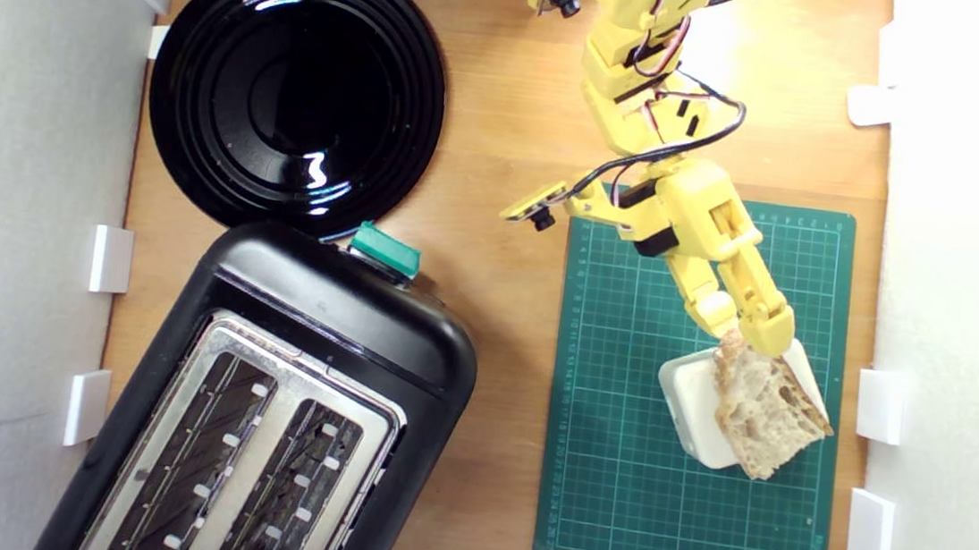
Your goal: Pick bread and place in toaster
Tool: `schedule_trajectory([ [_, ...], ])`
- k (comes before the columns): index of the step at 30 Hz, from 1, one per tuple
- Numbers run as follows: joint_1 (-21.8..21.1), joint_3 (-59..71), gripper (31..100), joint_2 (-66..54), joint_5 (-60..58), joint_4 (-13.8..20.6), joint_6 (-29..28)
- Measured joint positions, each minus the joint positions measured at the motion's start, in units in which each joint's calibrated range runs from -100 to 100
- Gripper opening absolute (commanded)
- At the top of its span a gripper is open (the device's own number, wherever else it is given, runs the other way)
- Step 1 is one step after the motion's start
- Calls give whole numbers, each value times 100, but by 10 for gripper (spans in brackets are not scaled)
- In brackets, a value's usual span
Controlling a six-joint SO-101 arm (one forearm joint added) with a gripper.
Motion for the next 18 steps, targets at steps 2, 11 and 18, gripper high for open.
schedule_trajectory([
  [2,-18,-46,830,126,0,0,0],
  [11,-18,-55,830,260,0,18,21],
  [18,-18,-55,830,277,0,62,21],
])
